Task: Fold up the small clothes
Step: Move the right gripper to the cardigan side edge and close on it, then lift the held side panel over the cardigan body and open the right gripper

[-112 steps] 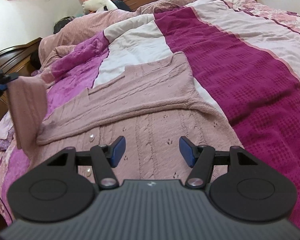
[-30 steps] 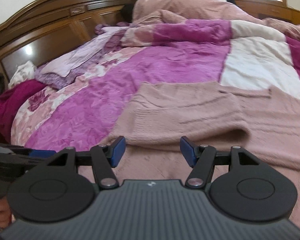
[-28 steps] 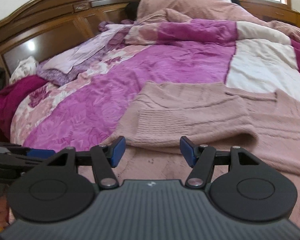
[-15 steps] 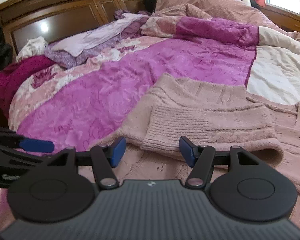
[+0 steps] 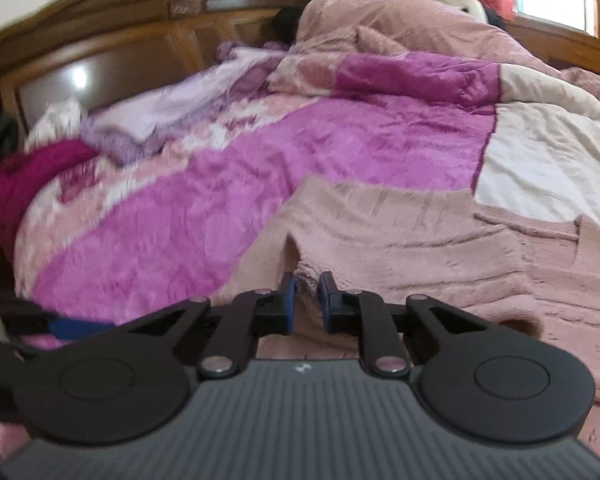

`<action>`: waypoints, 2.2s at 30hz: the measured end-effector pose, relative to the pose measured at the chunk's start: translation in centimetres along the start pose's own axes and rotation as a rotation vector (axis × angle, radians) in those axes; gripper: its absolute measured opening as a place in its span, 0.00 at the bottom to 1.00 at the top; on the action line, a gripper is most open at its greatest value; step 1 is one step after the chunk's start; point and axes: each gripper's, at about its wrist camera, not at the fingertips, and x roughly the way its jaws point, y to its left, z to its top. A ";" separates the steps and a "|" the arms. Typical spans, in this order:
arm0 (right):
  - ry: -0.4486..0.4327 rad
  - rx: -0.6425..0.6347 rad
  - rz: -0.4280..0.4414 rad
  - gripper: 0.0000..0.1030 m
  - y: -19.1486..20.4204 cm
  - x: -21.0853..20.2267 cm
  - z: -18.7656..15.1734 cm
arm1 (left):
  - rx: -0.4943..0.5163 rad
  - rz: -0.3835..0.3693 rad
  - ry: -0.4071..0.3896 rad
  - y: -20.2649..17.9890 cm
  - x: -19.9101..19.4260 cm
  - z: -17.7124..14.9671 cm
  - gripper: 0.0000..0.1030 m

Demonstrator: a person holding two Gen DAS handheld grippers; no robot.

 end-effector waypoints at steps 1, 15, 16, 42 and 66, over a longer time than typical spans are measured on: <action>-0.016 0.016 -0.007 0.15 -0.4 -0.5 0.4 | 0.003 -0.002 -0.003 -0.2 0.1 0.1 0.61; -0.216 0.330 -0.121 0.14 -8.6 -8.5 3.2 | 0.035 -0.083 -0.023 -4.2 1.4 2.1 0.61; -0.233 0.354 -0.137 0.14 -9.3 -9.1 3.3 | 0.040 -0.085 -0.024 -4.5 1.6 2.1 0.61; -0.150 0.800 -0.550 0.17 -25.1 -10.7 -5.6 | 0.137 -0.060 0.009 -6.6 4.3 1.9 0.61; -0.152 0.818 -0.323 0.10 -25.2 -7.0 -3.4 | 0.122 -0.056 -0.006 -6.4 5.3 2.8 0.61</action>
